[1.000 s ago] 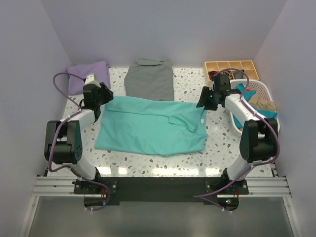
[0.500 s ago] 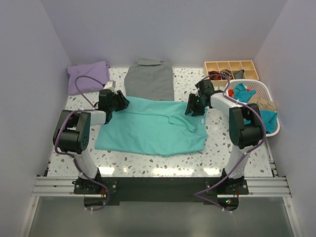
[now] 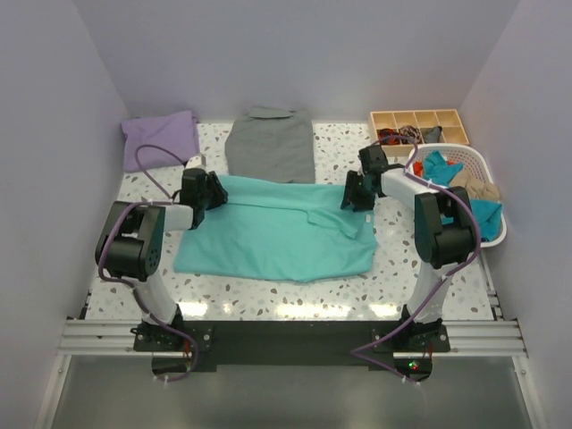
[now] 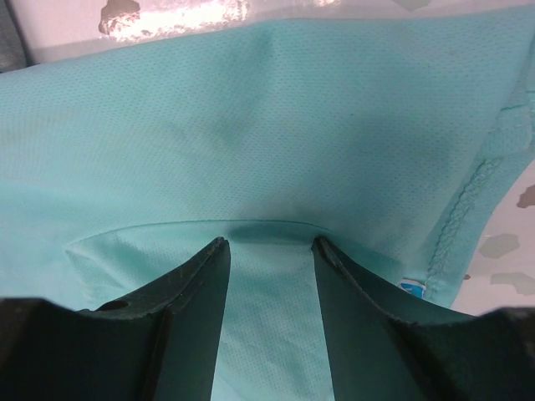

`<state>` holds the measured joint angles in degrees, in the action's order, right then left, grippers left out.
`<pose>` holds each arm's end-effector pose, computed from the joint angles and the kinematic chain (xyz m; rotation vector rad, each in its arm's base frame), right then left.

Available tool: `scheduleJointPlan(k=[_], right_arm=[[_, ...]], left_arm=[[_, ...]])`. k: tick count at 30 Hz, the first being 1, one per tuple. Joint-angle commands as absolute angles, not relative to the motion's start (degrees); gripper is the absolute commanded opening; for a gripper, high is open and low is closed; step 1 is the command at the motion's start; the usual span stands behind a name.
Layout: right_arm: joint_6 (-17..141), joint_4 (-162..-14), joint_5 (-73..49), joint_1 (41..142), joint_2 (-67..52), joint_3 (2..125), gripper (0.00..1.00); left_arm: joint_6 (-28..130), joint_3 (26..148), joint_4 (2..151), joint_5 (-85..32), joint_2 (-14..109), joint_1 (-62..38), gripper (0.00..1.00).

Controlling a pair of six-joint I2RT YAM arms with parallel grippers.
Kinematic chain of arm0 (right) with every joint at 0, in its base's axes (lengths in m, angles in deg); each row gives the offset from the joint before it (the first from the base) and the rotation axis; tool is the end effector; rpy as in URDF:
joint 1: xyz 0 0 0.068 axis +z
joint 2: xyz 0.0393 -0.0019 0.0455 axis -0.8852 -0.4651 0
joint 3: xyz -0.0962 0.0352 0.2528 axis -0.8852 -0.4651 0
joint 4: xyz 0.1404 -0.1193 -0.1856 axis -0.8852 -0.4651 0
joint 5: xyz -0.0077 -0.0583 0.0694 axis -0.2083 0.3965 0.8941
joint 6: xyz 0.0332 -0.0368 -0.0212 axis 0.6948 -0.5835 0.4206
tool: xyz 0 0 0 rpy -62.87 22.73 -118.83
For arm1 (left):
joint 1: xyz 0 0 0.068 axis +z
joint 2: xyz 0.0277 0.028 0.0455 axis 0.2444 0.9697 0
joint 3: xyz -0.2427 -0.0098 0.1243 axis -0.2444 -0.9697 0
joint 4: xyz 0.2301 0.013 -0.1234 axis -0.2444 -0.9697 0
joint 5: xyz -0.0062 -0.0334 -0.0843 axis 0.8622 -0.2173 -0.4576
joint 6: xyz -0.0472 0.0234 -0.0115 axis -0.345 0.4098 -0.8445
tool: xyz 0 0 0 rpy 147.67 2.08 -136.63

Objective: Fold and stack the t-shirts
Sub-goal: Fold the tshirt

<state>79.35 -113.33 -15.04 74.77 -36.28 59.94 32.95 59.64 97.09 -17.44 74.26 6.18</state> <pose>0.3792 0.0872 0.1632 0.2504 2.6940 0.3179 0.3448 -0.0477 0.1340 -0.4212 2.1592 -0.3562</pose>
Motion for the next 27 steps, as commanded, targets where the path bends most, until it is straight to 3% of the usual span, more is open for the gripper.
scheduleJointPlan(k=[1, 15, 27], right_arm=[[78.5, -117.4, -22.0, 72.7, -38.1, 60.0, 0.50], [78.6, -117.2, -21.9, 72.5, -27.6, 51.8, 0.51], [74.2, -115.6, -18.9, 72.6, -18.6, 56.7, 0.55]], left_arm=[[30.8, 56.2, 89.2, -12.4, 71.5, 5.3, 0.45], [27.6, 44.2, 84.6, -11.5, 56.1, 3.4, 0.47], [36.5, 54.3, 88.0, -11.9, 48.0, 3.5, 0.51]])
